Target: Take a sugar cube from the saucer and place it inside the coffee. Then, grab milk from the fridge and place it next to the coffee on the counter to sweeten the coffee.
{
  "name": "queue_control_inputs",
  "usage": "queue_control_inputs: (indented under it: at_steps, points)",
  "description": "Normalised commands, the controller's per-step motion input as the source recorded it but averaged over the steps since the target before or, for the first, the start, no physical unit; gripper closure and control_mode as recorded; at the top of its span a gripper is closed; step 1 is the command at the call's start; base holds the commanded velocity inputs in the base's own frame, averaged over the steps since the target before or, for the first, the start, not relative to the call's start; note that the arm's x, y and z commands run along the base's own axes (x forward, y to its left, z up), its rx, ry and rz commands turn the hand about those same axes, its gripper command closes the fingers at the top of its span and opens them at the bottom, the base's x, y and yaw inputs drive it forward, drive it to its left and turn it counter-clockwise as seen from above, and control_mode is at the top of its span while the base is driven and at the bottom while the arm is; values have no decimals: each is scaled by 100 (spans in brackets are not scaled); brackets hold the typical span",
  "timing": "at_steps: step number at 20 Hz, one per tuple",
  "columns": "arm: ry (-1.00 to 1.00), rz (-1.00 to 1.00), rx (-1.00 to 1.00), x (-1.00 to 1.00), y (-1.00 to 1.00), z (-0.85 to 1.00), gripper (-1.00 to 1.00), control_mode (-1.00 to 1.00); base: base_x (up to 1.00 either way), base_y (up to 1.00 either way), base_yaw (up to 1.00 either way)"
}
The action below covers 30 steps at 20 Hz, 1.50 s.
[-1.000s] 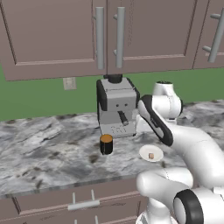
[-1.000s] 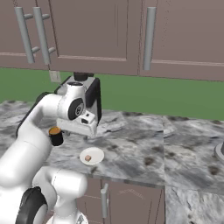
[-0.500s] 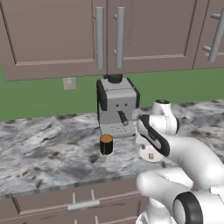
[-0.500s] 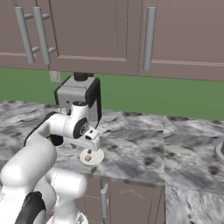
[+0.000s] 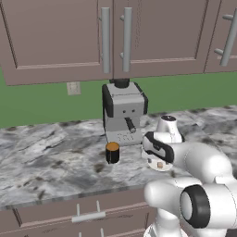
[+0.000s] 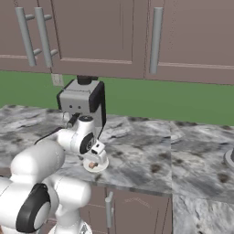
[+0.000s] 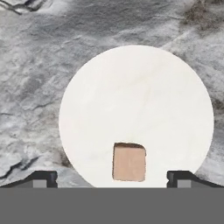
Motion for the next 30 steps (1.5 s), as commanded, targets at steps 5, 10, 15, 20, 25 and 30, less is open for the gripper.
queue_control_inputs:
  at_steps: [5,10,15,20,25,30]
  points:
    - [0,-7,0,4,-19,-27,-100,-100,0,0,0]
    - [0,-2,0,0,-1,-5,-100,-100,0,0,0]
    - [0,-1,0,0,0,-11,-100,-100,0,0,0]
    - [0,-1,0,0,0,-15,100,-100,0,0,0]
    - [0,-1,0,0,0,-5,100,-100,0,0,0]
    - [0,0,0,0,0,0,100,-100,0,0,0]
